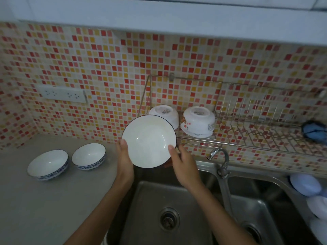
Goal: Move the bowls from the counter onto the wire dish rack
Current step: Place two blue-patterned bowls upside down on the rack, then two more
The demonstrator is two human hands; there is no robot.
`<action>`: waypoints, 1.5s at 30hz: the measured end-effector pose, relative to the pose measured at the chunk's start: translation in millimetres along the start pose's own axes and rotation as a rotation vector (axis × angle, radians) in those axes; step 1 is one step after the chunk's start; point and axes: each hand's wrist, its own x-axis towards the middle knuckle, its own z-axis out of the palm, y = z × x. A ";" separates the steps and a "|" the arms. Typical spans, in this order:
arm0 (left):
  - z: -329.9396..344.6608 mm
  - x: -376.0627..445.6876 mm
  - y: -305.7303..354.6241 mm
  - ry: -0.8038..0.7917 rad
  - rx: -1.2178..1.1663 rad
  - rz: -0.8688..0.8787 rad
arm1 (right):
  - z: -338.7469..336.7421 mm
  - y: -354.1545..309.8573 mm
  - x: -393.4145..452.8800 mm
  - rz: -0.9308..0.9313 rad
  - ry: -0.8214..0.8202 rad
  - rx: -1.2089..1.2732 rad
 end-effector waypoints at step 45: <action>96.2 108.4 39.9 -0.339 1.417 1.094 | -35.5 67.3 65.1 -0.199 0.427 -1.086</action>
